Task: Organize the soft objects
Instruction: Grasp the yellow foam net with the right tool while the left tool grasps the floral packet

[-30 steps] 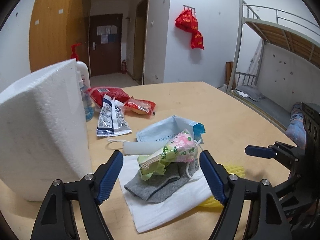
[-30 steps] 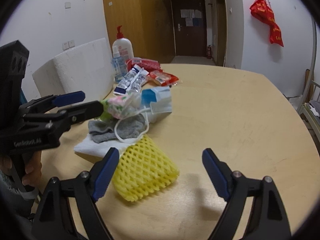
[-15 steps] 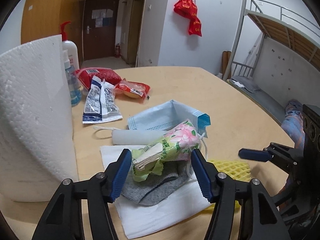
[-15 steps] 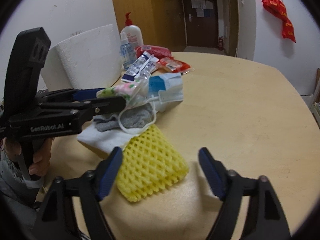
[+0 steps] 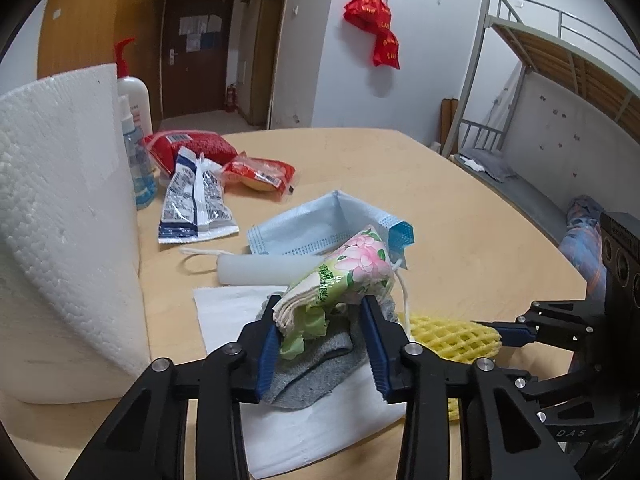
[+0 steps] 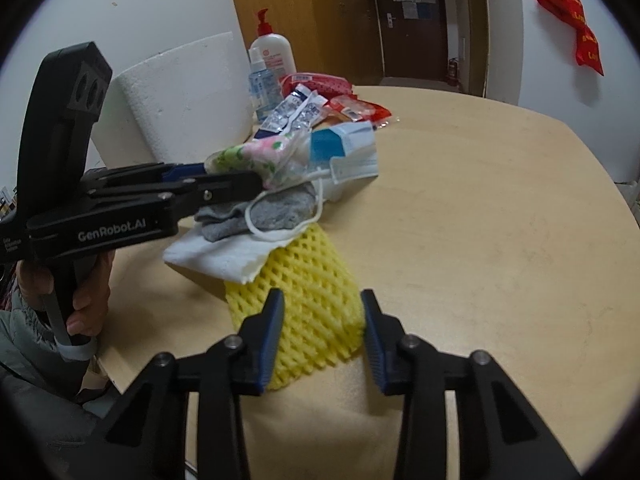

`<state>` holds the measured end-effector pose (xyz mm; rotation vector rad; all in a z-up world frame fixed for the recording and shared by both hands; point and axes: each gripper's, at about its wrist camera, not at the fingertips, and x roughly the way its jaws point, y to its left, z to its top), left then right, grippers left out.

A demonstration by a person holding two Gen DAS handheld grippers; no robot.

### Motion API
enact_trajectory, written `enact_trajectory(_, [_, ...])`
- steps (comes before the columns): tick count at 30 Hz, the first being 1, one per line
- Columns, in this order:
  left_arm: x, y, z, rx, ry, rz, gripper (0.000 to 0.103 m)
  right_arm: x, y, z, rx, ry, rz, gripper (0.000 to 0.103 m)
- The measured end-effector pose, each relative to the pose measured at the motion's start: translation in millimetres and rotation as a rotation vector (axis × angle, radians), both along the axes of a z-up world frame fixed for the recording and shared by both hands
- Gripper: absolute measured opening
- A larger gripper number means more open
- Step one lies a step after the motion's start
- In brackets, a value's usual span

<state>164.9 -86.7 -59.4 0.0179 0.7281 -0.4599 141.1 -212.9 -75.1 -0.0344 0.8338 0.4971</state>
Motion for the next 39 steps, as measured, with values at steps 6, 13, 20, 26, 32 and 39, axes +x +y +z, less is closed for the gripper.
enact_trajectory(6, [-3.9,3.3,5.5,-0.027,-0.025,0.001,0.017,-3.1,-8.9,1.2,0.043,0.010,-0.022,0.013])
enact_trajectory(13, [-9.3,1.5,9.3,-0.023,-0.062,-0.006,0.013,-9.2,-5.4,2.6,0.054,0.000,-0.004,0.011])
enact_trajectory(20, [-14.8,1.9,14.8,-0.016,-0.087,0.002,0.013,-13.8,-8.8,5.8,0.042,-0.020,-0.034,0.011])
enact_trajectory(26, [-22.6,6.1,21.4,-0.021,-0.106,0.013,0.013,-16.7,-16.1,12.4,0.050,-0.041,-0.060,0.010])
enact_trajectory(32, [-35.6,9.5,31.4,-0.025,-0.133,0.023,0.013,-27.0,-17.4,21.9,0.043,-0.073,-0.074,0.011])
enact_trajectory(39, [-53.8,13.5,44.0,-0.029,-0.168,0.029,0.013,-40.4,-25.1,35.2,0.048,-0.115,-0.115,0.011])
